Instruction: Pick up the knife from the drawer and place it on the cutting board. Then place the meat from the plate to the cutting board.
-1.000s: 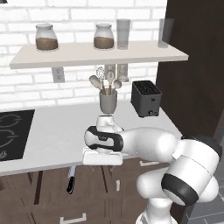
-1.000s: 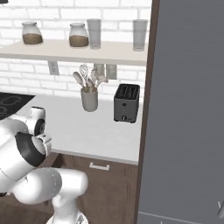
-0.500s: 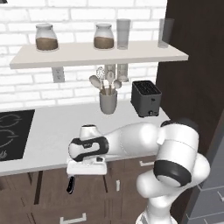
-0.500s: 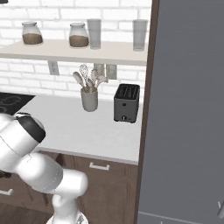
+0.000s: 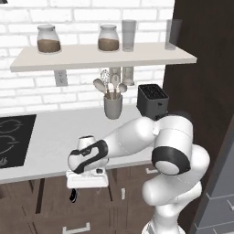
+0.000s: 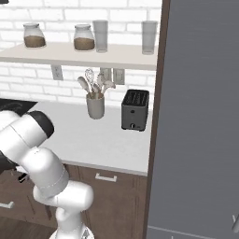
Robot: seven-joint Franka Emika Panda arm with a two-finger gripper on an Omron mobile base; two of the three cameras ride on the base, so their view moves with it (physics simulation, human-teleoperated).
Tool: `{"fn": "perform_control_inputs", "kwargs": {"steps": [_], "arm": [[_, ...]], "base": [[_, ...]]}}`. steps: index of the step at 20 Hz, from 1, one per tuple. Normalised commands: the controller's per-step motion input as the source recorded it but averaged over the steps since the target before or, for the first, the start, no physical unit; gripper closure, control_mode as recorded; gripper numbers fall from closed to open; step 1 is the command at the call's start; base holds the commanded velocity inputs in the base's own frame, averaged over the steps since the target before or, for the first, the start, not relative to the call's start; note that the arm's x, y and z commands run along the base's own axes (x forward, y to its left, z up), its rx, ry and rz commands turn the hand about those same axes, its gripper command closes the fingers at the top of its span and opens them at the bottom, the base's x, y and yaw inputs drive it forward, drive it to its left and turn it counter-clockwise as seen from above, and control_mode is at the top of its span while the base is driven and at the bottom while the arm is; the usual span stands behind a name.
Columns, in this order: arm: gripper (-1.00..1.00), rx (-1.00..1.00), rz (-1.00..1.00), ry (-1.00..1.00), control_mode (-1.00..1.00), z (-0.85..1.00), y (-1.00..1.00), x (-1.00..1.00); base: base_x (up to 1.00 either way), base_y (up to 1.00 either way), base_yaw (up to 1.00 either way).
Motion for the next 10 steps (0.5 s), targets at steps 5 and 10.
{"fn": "perform_control_inputs", "kwargs": {"steps": [5, 10], "arm": [[-1.0, -0.05, 0.04, 0.0, -1.0, -0.28, 0.0, -0.14], [-1.0, -0.01, 0.07, 0.02, -1.0, -0.17, 0.0, -0.23]], "base": [[0.0, 0.0, 0.0], [0.0, 0.0, 0.0]]}}
